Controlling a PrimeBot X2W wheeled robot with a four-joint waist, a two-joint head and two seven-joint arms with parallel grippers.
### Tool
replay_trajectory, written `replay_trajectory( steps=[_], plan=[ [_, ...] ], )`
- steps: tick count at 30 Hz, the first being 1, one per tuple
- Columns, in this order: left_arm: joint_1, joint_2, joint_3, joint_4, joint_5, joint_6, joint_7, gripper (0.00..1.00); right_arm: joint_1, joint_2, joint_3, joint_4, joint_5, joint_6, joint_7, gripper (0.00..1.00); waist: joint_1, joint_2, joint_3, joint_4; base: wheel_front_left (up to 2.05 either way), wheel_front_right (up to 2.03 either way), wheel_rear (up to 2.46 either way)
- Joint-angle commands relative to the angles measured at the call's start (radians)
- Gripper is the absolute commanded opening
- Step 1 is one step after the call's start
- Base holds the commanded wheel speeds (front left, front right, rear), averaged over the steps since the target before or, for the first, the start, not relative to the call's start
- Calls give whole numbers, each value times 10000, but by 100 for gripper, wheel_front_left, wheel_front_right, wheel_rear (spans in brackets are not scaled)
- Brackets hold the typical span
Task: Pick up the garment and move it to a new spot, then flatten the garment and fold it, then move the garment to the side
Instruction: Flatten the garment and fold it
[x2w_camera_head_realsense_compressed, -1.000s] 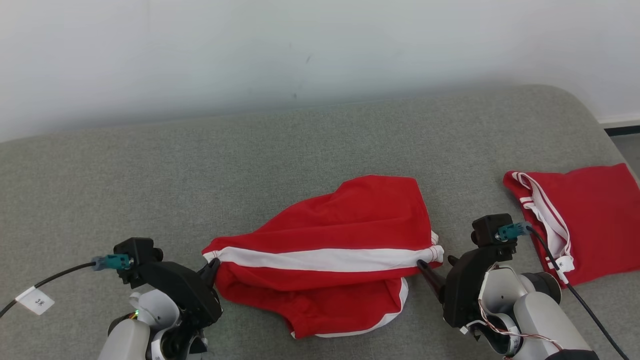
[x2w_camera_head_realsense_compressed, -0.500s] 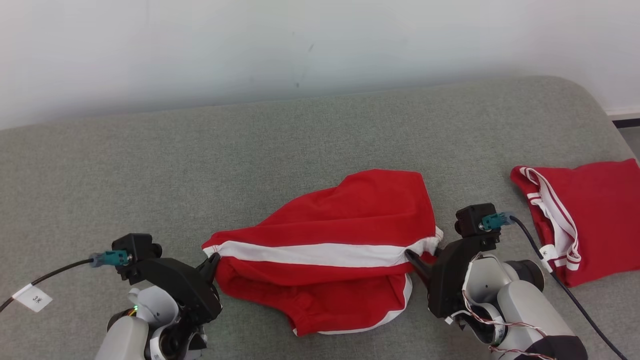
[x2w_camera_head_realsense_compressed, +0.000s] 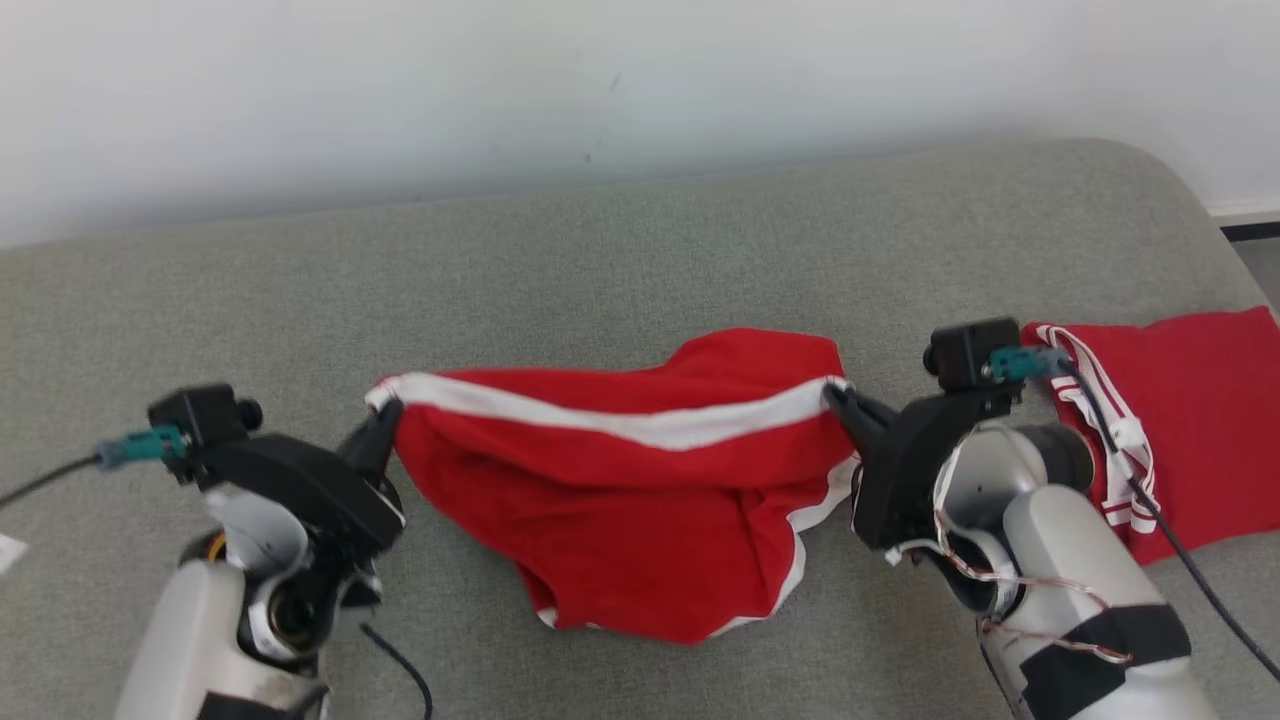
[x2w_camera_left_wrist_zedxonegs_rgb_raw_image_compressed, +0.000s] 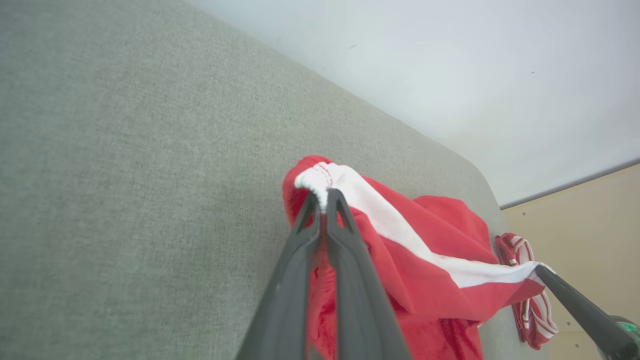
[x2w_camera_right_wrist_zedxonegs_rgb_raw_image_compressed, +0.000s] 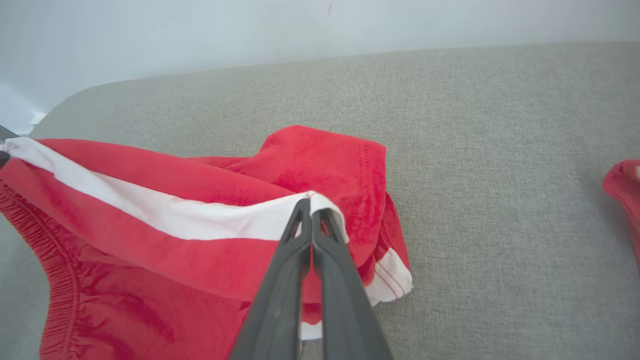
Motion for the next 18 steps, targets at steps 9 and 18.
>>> replay_trajectory(
  steps=[9, 18],
  plan=[
    [-2038, 319, 483, -453, -408, 71, 61, 0, -2003, 160, -132, -39, 933, -25, -260, 0, 0, -1, 838, 2, 0, 0, 0],
    [-5012, 537, 1121, -292, -588, 573, -363, 0, -5638, 419, -373, 1006, 1033, -25, -1504, 0, 0, -1, 2568, -165, 0, 0, 0]
  ],
)
